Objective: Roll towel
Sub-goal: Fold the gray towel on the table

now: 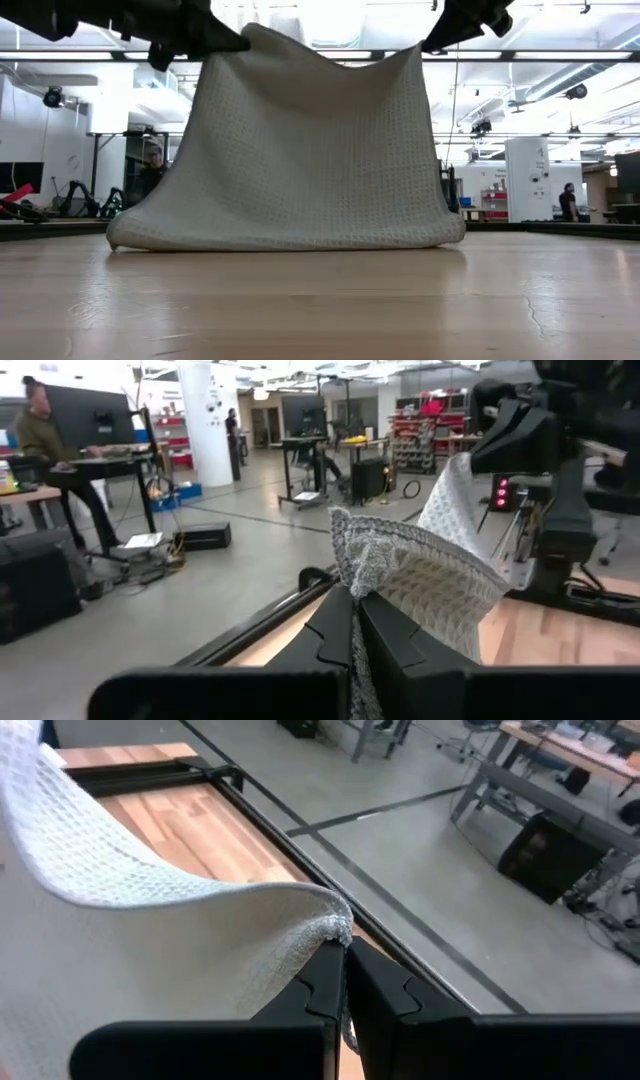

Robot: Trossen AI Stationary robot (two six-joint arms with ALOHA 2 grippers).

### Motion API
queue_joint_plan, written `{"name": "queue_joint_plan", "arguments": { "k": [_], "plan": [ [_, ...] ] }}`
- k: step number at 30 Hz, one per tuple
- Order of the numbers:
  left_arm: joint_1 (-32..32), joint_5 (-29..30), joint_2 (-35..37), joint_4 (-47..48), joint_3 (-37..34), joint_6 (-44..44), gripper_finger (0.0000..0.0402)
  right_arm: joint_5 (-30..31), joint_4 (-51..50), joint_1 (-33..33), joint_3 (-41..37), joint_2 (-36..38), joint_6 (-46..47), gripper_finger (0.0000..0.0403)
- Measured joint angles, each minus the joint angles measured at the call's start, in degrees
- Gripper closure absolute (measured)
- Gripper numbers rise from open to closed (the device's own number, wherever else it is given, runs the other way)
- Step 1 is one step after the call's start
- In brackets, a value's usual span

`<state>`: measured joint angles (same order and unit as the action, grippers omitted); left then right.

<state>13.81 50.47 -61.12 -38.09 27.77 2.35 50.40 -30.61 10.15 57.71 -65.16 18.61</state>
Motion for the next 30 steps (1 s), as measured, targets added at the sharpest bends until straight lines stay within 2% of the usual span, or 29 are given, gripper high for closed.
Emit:
{"name": "queue_joint_plan", "arguments": {
  "k": [12,21,26,30],
  "plan": [
    [-2.58,-0.25,-4.43,1.04,0.01,-3.81,0.0395,-5.54,2.57,-5.01,-0.17,-6.59,-2.57,0.0394],
    [-5.21,0.11,-8.29,1.51,0.02,-7.96,0.0396,-5.89,4.49,-9.89,-0.2,-12.99,-3.34,0.0394],
    [-6.83,4.08,-8.85,3.68,0.04,-8.89,0.0396,-5.89,4.8,-12.93,-0.2,-14.12,-3.48,0.0394],
    [-8.7,3.47,-8.88,5.78,0.04,-10.47,0.0396,-6.71,7.14,-15.21,-0.2,-14.59,-5.47,0.0394]
  ]
}}
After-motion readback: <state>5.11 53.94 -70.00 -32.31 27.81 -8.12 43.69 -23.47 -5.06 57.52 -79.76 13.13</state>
